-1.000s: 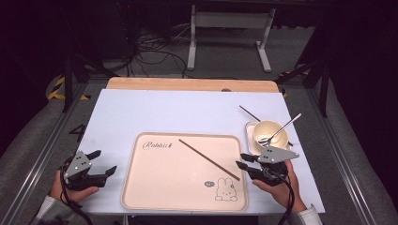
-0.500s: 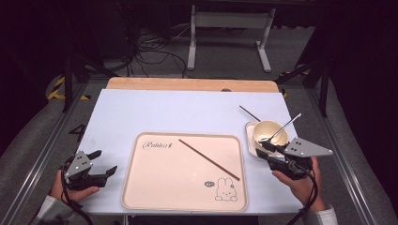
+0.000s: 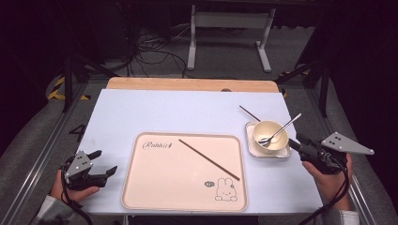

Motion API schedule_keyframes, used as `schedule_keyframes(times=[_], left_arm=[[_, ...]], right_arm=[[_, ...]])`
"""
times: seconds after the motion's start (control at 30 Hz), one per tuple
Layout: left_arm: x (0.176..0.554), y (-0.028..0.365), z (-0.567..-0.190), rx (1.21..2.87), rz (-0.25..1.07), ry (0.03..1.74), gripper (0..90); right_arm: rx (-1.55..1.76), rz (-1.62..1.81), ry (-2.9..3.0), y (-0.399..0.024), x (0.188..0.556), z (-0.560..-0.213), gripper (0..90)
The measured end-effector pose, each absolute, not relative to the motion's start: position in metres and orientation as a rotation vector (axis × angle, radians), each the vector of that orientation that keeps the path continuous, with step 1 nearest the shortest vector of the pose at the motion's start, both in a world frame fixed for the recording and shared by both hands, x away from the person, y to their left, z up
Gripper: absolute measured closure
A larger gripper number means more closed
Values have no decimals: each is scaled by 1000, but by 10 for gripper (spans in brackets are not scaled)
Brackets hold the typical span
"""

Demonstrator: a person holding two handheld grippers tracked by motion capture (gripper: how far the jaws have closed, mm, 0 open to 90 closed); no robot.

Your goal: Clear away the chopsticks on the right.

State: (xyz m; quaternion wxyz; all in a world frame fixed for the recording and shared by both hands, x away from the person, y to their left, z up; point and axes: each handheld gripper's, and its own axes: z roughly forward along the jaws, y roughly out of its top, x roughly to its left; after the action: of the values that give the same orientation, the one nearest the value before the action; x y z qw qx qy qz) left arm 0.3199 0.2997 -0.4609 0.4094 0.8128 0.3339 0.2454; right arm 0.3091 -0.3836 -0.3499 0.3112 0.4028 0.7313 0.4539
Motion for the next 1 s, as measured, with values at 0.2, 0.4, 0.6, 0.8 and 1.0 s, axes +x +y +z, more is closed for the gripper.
schedule_keyframes(times=[0.2, 0.4, 0.6, 0.8, 1.0], left_arm=[[320, 300, -461, 2044, 616, 842, 194], [321, 300, -461, 2046, 614, 841, 192], [321, 300, -461, 2048, 616, 845, 192], [321, 300, -462, 2048, 613, 844, 194], [322, 300, -462, 2047, 608, 844, 194]], right_arm=[[1203, 1135, 1914, -408, 326, -368, 552], [1297, 1052, 1934, -419, 345, -387, 515], [1403, 996, 1987, -428, 372, -410, 513], [1440, 980, 2043, -428, 389, -424, 527], [1468, 932, 2089, -427, 403, -435, 564]])
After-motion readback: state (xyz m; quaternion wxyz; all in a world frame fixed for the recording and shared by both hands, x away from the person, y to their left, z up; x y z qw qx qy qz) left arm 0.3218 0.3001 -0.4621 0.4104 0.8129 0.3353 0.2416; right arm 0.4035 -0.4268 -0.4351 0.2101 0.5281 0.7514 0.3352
